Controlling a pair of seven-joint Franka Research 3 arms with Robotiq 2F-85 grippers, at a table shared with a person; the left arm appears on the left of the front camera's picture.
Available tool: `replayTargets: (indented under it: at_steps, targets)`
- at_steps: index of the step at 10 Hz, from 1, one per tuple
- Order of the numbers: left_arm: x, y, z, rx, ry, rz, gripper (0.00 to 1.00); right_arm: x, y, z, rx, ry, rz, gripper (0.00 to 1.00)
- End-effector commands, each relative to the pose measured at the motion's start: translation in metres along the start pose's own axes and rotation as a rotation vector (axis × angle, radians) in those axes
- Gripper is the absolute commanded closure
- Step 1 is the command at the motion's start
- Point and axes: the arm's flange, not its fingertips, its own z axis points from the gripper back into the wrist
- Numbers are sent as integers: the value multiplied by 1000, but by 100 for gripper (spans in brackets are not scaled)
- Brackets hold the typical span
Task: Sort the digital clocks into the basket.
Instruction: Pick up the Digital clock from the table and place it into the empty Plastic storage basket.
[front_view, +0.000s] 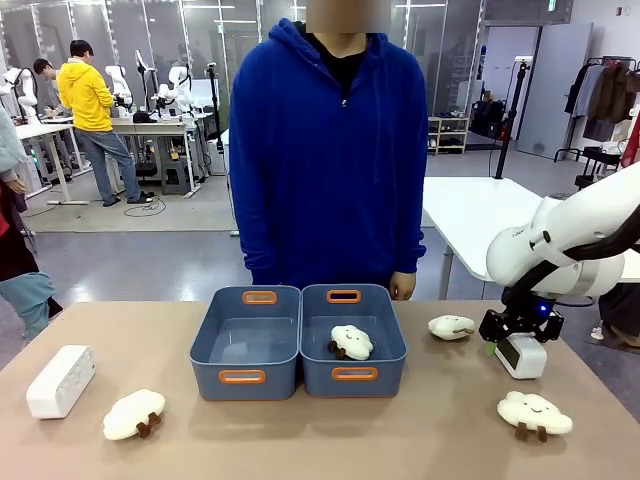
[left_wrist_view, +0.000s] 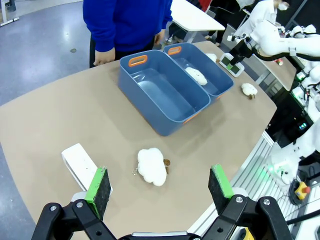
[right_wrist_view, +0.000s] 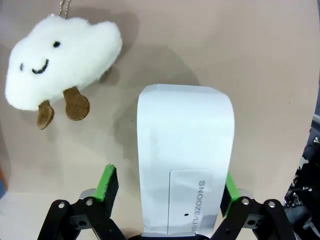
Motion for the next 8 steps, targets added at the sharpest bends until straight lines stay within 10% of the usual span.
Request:
replayTargets:
  at_steps: [1, 2, 5, 8]
  targets:
    - [1, 2, 0, -21, -12, -17, 0, 6, 5, 8, -22, 9, -8, 60]
    - [1, 2, 0, -21, -12, -17, 0, 4, 4, 11, -22, 6, -14, 100]
    - [1, 2, 0, -21, -12, -17, 0, 1, -4, 20, -5, -7, -49, 86]
    - [1, 2, 0, -21, -12, -17, 0, -7, -13, 48, 75, -23, -44, 96]
